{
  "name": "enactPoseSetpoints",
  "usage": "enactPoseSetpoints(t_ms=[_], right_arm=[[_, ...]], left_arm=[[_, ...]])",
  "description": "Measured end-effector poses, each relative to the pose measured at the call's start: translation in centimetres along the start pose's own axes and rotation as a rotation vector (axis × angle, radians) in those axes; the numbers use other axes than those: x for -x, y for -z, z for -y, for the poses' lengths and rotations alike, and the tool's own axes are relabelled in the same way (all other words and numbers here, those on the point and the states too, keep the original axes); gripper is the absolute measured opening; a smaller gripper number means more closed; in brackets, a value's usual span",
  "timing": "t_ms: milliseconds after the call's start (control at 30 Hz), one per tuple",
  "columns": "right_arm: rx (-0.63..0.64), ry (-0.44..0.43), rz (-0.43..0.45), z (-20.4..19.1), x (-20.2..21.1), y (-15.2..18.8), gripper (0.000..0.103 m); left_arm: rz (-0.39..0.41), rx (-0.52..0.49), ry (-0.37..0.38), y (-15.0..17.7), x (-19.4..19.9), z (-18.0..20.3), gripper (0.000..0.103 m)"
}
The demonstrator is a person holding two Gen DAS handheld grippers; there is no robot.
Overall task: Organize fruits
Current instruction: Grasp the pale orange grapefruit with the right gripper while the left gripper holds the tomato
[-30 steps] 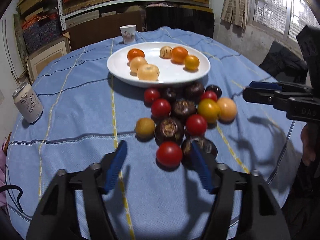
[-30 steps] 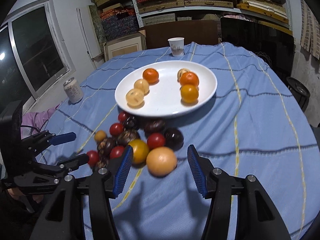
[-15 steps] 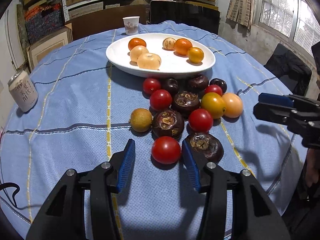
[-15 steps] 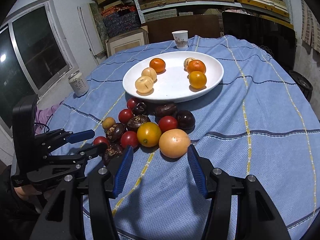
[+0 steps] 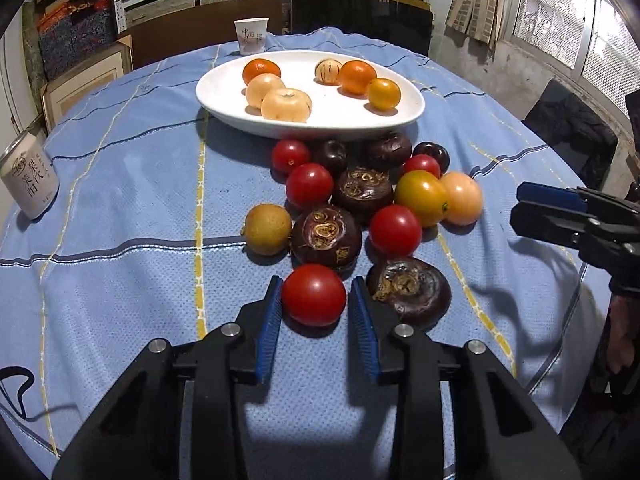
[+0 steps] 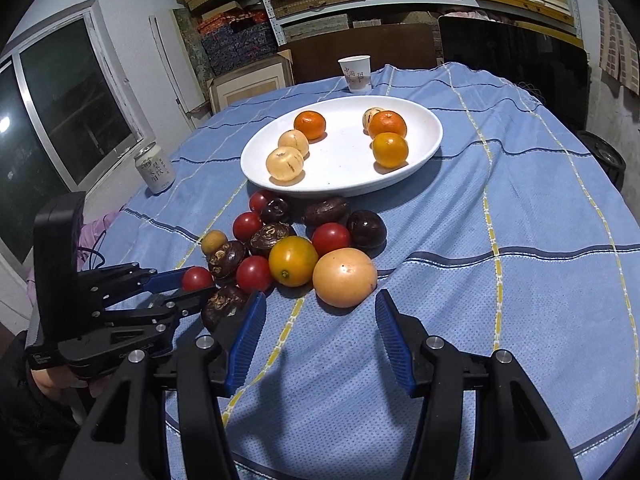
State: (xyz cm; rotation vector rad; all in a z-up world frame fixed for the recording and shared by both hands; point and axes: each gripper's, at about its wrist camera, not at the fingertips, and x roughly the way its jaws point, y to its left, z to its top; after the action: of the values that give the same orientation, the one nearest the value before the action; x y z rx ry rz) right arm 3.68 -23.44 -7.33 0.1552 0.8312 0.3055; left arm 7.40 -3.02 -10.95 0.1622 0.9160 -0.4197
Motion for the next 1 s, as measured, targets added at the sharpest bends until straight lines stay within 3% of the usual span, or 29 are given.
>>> enactPoseSetpoints(t_ms=[100, 233, 333, 667, 800, 867, 1000], right_arm=[[-0.007, 0.006, 0.000, 0.3, 0.0, 0.0, 0.057], [0.006, 0.026, -0.022, 0.4, -0.7, 0.1, 0.057], [0.038, 0.044, -0.044, -0.1, -1.5, 0.0, 0.057], [0.217, 0.211, -0.132, -1.9, -5.5, -1.5, 0.057], [0.225, 0.183, -0.132, -1.5, -5.9, -1.7, 0.056], [0.216, 0.156, -0.140, -1.2, -6.0, -1.6, 0.045], [0.218, 0.146, -0.126, -1.5, -5.4, -1.2, 0.045]], left_arm=[[0.013, 0.003, -0.005, 0.1, 0.3, 0.0, 0.030], [0.120, 0.054, 0.021, 0.4, 2.1, -0.9, 0.029], [0.157, 0.099, 0.044, 0.6, 2.8, -1.7, 0.029], [0.124, 0.100, 0.054, 0.5, 2.3, -1.6, 0.029], [0.119, 0.101, 0.058, 0.6, 2.2, -1.6, 0.029], [0.116, 0.100, 0.059, 0.5, 2.2, -1.6, 0.029], [0.114, 0.102, 0.059, 0.5, 2.1, -1.6, 0.029]])
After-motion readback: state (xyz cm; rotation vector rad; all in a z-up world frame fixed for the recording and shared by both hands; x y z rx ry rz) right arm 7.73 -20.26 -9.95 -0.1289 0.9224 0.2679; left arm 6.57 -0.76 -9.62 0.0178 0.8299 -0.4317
